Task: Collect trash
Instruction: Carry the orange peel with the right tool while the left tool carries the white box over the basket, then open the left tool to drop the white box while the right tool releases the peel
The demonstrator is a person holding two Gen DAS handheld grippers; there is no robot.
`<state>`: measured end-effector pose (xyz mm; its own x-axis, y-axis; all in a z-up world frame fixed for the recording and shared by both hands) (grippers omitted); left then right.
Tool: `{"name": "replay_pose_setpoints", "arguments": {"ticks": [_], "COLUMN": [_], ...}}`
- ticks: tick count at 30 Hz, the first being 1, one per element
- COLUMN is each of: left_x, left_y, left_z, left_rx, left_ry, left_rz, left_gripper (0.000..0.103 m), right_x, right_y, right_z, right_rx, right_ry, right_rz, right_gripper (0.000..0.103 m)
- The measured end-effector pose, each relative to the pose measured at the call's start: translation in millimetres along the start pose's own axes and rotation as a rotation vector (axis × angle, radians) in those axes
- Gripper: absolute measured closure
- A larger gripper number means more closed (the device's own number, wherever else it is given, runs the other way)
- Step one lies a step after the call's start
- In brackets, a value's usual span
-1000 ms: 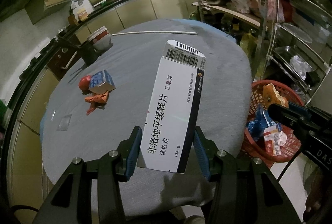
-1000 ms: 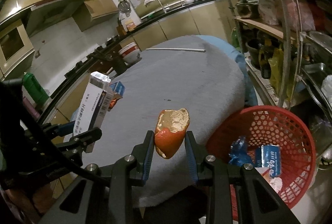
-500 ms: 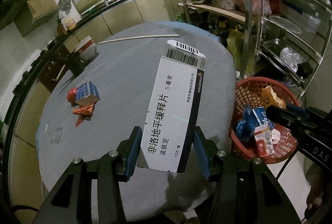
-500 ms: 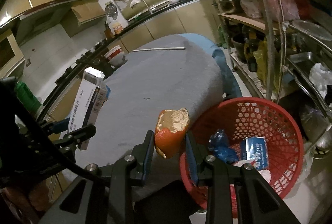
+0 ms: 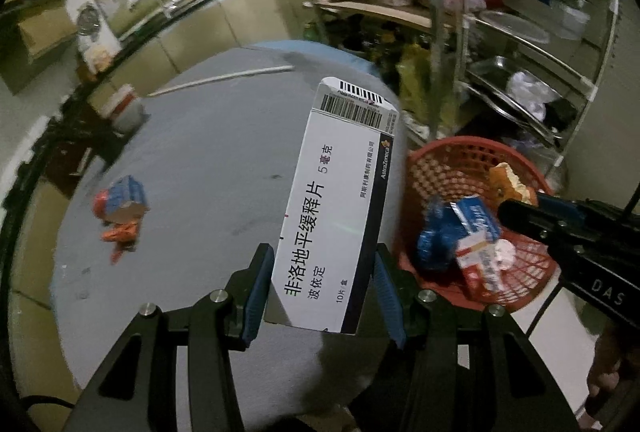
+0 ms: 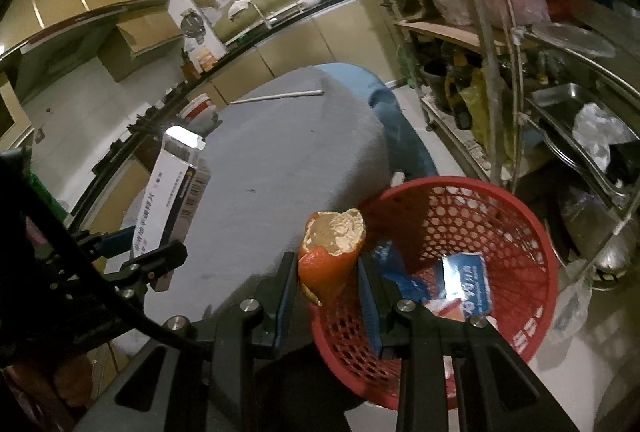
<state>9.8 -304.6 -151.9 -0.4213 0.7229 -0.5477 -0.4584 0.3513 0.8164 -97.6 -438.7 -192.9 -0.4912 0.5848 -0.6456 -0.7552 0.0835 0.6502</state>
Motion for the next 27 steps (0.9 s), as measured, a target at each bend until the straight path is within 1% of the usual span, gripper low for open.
{"name": "replay_pose_setpoints", "arguments": {"ticks": [3,7,13,18,27], "left_x": [0.7,1.7,1.5,5.0,-2.0], "left_y": [-7.2,-15.6,-20.3,-27.2,-34.9], "left_z": [-11.9,-26.9,-48.8,-67.0,-94.7], "left_rx": [0.067,0.122,0.147,0.204,0.307], "left_ry": [0.007,-0.002,-0.052,-0.077,-0.098], "left_rz": [0.03,0.062,0.076,0.113,0.125], "left_gripper": [0.052,0.052,0.052,0.052,0.051], "right_x": [5.6,13.7,22.3,23.6,24.7], "right_y": [2.6,7.7,13.3,16.1,20.4], "right_z": [-13.3,-31.2,-54.8,-64.0,-72.9], "right_rx": [0.024,0.055,0.088,0.106,0.129], "right_ry": [-0.019,-0.048,-0.095,-0.113,-0.135], "right_rz": [0.008,0.02,0.037,0.038,0.036], "right_gripper": [0.071,0.071,0.071,0.071,0.071]}}
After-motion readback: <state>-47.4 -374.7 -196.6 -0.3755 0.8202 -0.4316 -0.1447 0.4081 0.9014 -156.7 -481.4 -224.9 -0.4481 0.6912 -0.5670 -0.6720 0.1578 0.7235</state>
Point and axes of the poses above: each gripper's, at about its wrist camera, not at the fingertips, and y roughly against the way its jaws point, z to its left, x to its underside, the point moved 8 cm from there along -y, roughly the way its jaws point, and after that the axes turned 2 degrees about y, right-handed, at the moved point
